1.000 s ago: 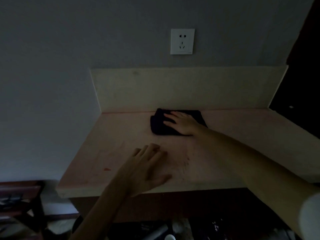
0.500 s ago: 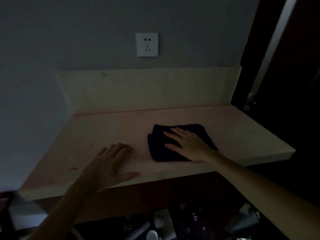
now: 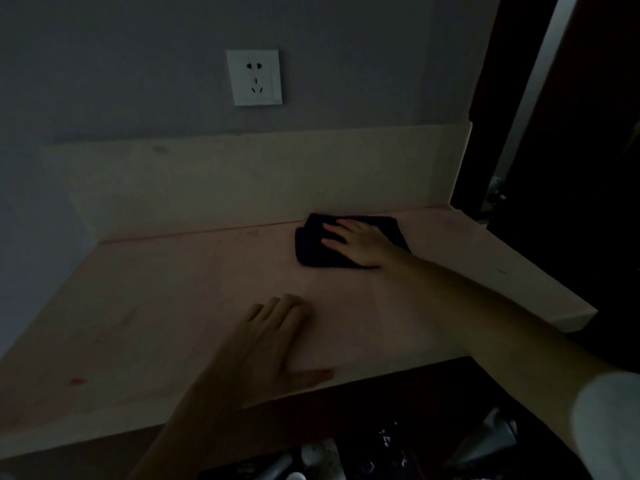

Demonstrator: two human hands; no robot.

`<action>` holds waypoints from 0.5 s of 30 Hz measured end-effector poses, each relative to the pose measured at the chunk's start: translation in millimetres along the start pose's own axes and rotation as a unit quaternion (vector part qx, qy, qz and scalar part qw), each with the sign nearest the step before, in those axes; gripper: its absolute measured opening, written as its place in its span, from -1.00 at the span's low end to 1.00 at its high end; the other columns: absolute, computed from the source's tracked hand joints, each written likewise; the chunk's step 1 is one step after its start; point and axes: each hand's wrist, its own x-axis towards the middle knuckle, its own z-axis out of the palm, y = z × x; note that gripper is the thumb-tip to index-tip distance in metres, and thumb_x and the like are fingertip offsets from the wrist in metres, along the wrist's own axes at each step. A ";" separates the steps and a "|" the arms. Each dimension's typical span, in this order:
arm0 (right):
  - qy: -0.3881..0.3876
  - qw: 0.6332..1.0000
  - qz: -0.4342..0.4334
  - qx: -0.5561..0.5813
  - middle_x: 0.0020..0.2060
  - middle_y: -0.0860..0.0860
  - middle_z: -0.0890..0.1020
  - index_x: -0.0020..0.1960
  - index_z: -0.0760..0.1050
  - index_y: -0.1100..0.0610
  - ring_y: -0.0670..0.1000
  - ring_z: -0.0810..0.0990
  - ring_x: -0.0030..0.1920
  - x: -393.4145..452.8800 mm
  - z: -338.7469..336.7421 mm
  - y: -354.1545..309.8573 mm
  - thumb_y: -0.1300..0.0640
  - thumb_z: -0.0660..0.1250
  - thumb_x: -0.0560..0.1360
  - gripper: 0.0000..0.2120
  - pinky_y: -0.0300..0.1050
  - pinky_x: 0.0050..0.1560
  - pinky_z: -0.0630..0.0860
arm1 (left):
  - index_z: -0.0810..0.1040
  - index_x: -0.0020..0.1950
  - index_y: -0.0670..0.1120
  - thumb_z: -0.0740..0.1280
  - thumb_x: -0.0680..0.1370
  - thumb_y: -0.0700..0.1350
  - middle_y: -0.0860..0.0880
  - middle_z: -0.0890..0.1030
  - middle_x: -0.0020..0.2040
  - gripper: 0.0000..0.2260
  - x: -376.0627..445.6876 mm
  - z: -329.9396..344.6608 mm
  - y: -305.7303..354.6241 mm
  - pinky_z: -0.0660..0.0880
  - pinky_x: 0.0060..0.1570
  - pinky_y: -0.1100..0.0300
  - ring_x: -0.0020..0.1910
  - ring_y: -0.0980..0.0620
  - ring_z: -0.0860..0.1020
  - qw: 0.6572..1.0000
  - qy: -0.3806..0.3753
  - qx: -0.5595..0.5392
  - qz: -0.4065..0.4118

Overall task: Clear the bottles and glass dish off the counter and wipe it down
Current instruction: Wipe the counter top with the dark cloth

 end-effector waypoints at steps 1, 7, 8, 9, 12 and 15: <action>-0.001 1.000 0.004 0.000 0.59 -0.08 -0.03 0.55 -0.04 -0.23 0.02 -0.03 0.57 12.4 -2.3 2.7 -0.44 -0.19 0.50 -0.33 0.09 0.50 -0.07 | 0.43 0.40 -0.02 0.08 0.41 0.56 0.02 0.44 0.35 -0.18 0.2 0.9 -1.5 0.44 0.14 0.08 0.22 -0.02 0.49 1.000 0.004 0.003 0.010; -0.008 1.000 -0.001 -0.009 0.59 -0.07 -0.06 0.56 -0.09 -0.20 0.00 -0.08 0.57 7.7 -4.4 7.5 -0.45 -0.21 0.49 -0.30 0.05 0.51 -0.11 | 0.43 0.40 0.03 0.12 0.40 0.55 0.05 0.45 0.34 -0.22 -1.1 -0.5 0.3 0.46 0.14 0.07 0.22 0.00 0.50 1.000 -0.004 0.010 -0.002; -0.011 1.000 -0.009 -0.008 0.59 -0.07 -0.06 0.56 -0.09 -0.20 -0.01 -0.09 0.58 -4.1 -4.8 9.4 -0.45 -0.20 0.50 -0.30 0.05 0.51 -0.12 | 0.44 0.39 0.03 0.12 0.40 0.55 0.05 0.46 0.33 -0.22 -1.1 -1.9 1.4 0.47 0.13 0.07 0.22 0.00 0.51 1.000 -0.001 0.014 -0.005; -0.017 1.000 -0.019 -0.006 0.59 -0.08 -0.05 0.56 -0.09 -0.20 -0.02 -0.10 0.58 -21.1 -4.5 13.2 -0.44 -0.19 0.50 -0.31 0.06 0.52 -0.13 | 0.46 0.38 0.03 0.11 0.41 0.54 0.04 0.47 0.33 -0.23 -0.6 -2.0 3.1 0.47 0.13 0.08 0.21 0.00 0.52 1.000 0.001 0.020 -0.005; -0.009 0.998 -0.055 -0.006 0.58 -0.10 -0.03 0.56 -0.05 -0.22 -0.04 -0.09 0.57 -93.7 -0.2 35.1 -0.42 -0.14 0.51 -0.33 0.03 0.55 -0.13 | 0.49 0.35 0.00 0.12 0.44 0.50 0.04 0.49 0.30 -0.27 -1.9 -1.3 8.8 0.44 0.11 0.10 0.19 -0.01 0.54 0.999 0.010 0.032 -0.002; -0.005 0.998 -0.068 -0.009 0.58 -0.15 -0.05 0.55 -0.07 -0.24 -0.10 -0.12 0.56 -168.1 1.8 65.6 -0.39 -0.11 0.53 -0.37 -0.06 0.51 -0.17 | 0.49 0.33 -0.03 0.12 0.46 0.48 0.03 0.49 0.29 -0.29 2.1 -2.6 17.4 0.39 0.09 0.12 0.17 -0.02 0.55 0.999 0.020 0.040 -0.006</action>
